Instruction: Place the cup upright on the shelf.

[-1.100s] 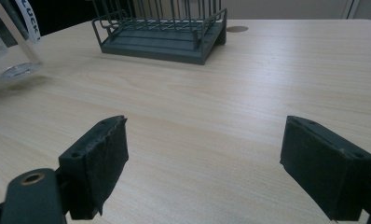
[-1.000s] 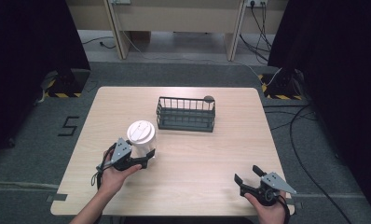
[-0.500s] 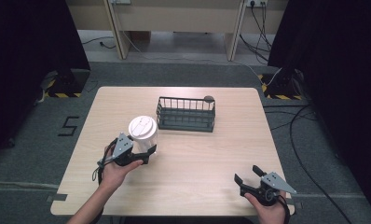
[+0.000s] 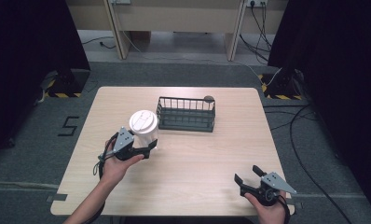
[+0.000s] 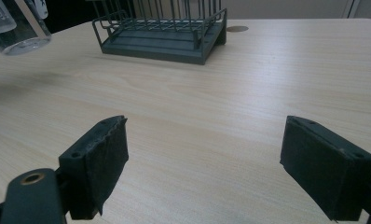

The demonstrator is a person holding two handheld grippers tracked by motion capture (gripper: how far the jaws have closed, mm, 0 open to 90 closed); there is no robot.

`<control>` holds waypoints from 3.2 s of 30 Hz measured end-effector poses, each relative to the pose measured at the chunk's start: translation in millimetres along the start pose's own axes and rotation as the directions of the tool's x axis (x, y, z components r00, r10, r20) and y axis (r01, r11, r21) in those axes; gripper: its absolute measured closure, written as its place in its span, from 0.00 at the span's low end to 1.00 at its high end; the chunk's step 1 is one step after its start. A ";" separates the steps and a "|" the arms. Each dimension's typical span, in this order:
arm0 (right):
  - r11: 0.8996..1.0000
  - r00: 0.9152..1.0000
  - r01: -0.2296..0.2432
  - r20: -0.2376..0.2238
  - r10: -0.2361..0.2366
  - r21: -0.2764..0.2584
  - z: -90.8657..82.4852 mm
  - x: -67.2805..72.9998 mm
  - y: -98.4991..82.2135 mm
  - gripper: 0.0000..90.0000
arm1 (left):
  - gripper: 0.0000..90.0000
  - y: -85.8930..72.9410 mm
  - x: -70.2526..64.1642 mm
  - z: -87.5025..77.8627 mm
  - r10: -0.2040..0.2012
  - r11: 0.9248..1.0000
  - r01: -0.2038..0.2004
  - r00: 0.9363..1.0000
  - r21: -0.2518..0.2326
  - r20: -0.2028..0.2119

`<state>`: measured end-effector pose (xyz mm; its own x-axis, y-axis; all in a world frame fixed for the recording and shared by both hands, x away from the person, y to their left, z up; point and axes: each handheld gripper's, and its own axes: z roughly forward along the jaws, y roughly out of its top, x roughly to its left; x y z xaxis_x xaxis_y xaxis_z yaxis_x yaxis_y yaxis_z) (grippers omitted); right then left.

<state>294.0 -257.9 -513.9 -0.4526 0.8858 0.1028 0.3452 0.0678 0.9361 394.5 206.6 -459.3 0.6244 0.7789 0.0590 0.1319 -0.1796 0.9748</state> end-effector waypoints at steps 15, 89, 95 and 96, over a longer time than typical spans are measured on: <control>1.000 1.000 -0.002 -0.002 0.002 -0.002 0.1 -0.3 0.0 0.17 | 0.20 11.2 0.7 11.5 0.017 1.000 -0.017 1.000 0.000 0.004; 1.000 1.000 -0.016 -0.010 0.016 0.001 0.7 -1.7 0.1 0.17 | 0.20 66.4 0.6 68.3 0.035 0.999 -0.034 0.999 -0.035 0.022; 1.000 1.000 -0.016 -0.011 0.016 0.000 0.8 -1.7 0.1 0.17 | 0.20 71.2 0.1 72.9 0.038 0.999 -0.037 0.999 -0.040 0.022; 1.000 1.000 -0.016 -0.011 0.016 -0.001 0.7 -1.7 0.1 0.17 | 0.20 72.0 0.1 73.8 0.037 0.999 -0.036 0.999 -0.041 0.021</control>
<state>295.4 -259.1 -514.2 -0.4561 0.8817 0.1211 0.3518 0.0536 0.9345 460.8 149.3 -404.9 0.6451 0.7587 0.0903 0.0777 -0.1826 0.9801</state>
